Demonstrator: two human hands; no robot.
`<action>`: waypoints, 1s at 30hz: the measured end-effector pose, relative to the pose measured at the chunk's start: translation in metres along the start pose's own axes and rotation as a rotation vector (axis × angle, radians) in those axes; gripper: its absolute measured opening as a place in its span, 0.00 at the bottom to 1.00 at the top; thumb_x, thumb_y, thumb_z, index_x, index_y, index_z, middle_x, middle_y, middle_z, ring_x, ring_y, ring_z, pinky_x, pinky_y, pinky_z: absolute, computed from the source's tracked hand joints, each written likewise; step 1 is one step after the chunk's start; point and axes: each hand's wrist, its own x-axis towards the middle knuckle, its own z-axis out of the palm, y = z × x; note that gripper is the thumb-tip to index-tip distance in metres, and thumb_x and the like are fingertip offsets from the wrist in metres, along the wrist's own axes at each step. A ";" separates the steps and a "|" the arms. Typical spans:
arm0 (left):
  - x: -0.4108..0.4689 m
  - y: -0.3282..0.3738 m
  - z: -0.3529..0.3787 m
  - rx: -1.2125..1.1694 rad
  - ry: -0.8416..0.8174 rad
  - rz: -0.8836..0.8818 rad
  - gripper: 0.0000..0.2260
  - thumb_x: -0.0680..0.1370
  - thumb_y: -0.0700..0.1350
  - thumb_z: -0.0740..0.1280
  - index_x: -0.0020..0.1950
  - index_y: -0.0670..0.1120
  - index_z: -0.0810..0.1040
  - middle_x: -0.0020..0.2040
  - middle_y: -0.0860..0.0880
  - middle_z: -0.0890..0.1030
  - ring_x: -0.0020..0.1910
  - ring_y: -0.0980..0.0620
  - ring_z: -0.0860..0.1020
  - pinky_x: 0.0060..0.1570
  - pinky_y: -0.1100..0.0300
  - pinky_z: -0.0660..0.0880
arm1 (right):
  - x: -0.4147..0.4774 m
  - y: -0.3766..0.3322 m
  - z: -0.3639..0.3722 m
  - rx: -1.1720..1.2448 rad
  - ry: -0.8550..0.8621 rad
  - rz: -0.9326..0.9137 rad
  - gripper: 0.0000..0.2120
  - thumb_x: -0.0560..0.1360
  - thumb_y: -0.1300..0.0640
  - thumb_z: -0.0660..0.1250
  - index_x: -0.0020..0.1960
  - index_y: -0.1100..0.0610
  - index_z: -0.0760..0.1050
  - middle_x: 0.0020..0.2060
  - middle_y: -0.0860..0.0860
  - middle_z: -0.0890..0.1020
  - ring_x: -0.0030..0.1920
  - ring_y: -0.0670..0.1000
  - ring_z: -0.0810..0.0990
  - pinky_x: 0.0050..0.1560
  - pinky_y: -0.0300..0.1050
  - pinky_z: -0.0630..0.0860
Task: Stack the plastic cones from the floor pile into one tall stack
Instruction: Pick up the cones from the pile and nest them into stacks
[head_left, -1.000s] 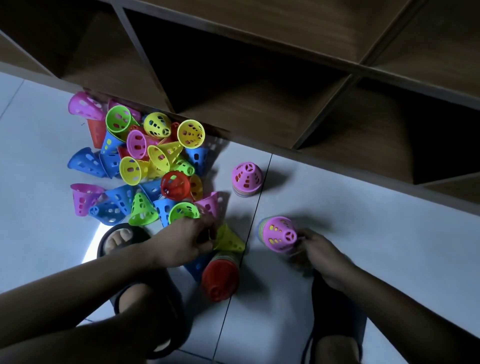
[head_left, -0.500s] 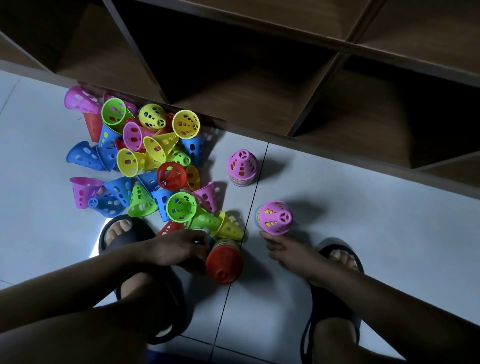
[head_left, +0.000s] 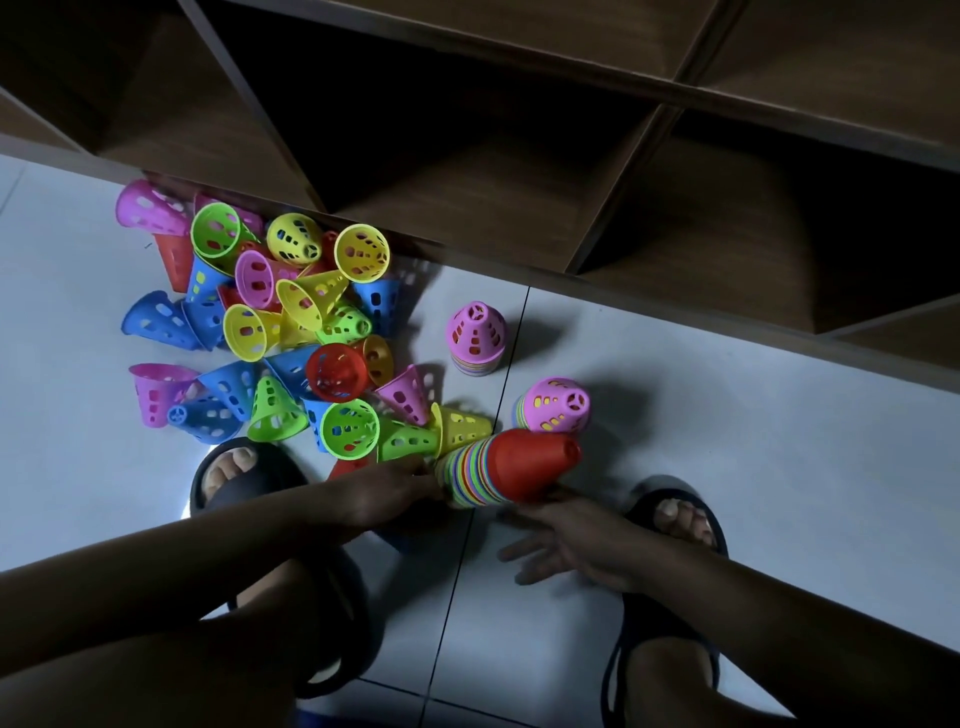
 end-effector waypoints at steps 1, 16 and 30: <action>0.001 -0.001 0.000 -0.011 -0.006 0.009 0.04 0.82 0.38 0.69 0.50 0.46 0.81 0.40 0.52 0.87 0.38 0.59 0.84 0.43 0.64 0.80 | 0.002 -0.002 0.001 -0.058 0.027 -0.039 0.17 0.84 0.55 0.66 0.72 0.49 0.73 0.67 0.53 0.82 0.58 0.61 0.86 0.56 0.65 0.83; 0.021 0.008 0.000 0.567 0.126 0.189 0.16 0.80 0.40 0.69 0.67 0.48 0.78 0.57 0.50 0.85 0.57 0.48 0.83 0.59 0.55 0.79 | 0.010 -0.016 0.001 -0.457 0.080 -0.338 0.36 0.76 0.69 0.62 0.68 0.30 0.66 0.75 0.51 0.69 0.62 0.41 0.79 0.45 0.33 0.75; 0.007 0.063 -0.039 0.454 0.446 0.353 0.06 0.84 0.47 0.68 0.52 0.46 0.81 0.42 0.47 0.87 0.36 0.52 0.86 0.38 0.52 0.85 | 0.024 -0.008 0.016 0.238 0.215 -0.251 0.18 0.72 0.67 0.74 0.59 0.58 0.76 0.51 0.61 0.83 0.52 0.53 0.82 0.58 0.51 0.80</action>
